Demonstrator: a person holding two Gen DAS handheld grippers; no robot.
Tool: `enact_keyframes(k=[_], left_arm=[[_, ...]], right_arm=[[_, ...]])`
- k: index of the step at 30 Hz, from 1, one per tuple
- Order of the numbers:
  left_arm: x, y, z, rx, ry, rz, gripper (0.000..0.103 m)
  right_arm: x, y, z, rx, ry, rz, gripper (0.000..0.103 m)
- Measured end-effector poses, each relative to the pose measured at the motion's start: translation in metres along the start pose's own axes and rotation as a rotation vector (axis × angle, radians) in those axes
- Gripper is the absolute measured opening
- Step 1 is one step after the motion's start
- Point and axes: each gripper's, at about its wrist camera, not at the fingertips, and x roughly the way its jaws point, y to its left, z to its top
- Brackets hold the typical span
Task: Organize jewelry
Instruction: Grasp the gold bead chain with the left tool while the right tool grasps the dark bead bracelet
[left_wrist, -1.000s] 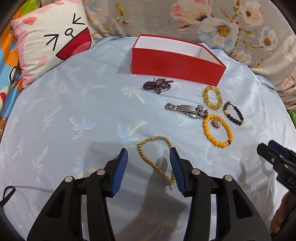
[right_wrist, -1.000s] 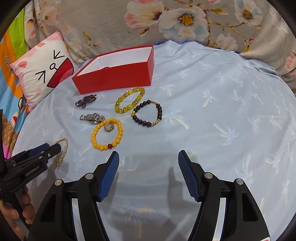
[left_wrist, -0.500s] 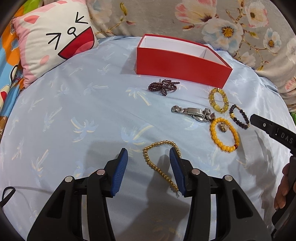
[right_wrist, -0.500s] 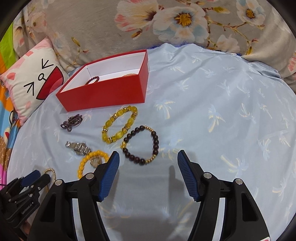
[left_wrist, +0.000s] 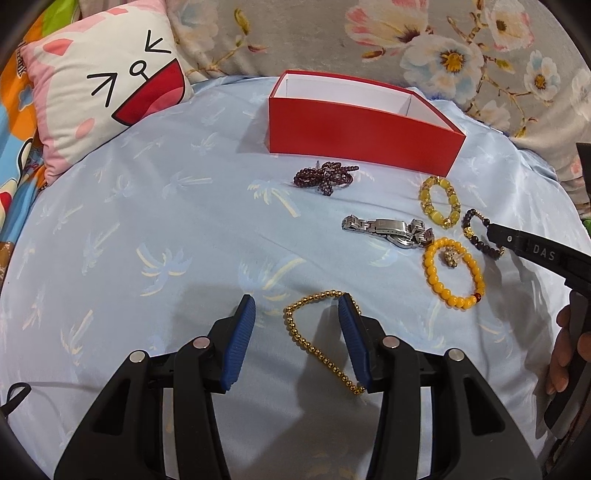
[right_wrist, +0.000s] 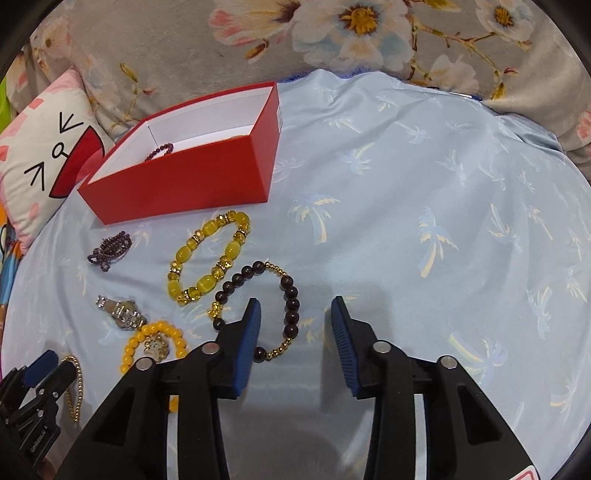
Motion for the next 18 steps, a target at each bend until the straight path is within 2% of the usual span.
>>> enact_keyframes(k=[4, 8, 12, 13, 17, 18], left_arm=[[0.0, -0.002, -0.001, 0.015, -0.009, 0.009, 0.044], [0.0, -0.002, -0.001, 0.018, -0.01, 0.006, 0.044], [-0.001, -0.001, -0.002, 0.025, -0.011, 0.002, 0.043], [-0.001, -0.001, -0.003, 0.03, -0.012, 0.001, 0.04], [-0.003, 0.0, -0.005, 0.031, -0.016, -0.016, 0.014], [-0.003, 0.0, -0.005, 0.031, -0.015, -0.023, 0.013]], right_arm=[[0.0, 0.006, -0.003, -0.042, -0.015, -0.046, 0.026], [-0.003, 0.004, -0.007, -0.037, -0.019, -0.028, 0.007], [-0.013, 0.0, -0.018, -0.018, -0.017, -0.02, 0.007], [-0.016, -0.002, -0.022, -0.011, -0.016, -0.015, 0.007], [-0.028, -0.01, -0.036, 0.01, -0.008, -0.002, 0.007], [-0.031, -0.012, -0.039, 0.016, -0.006, 0.001, 0.007]])
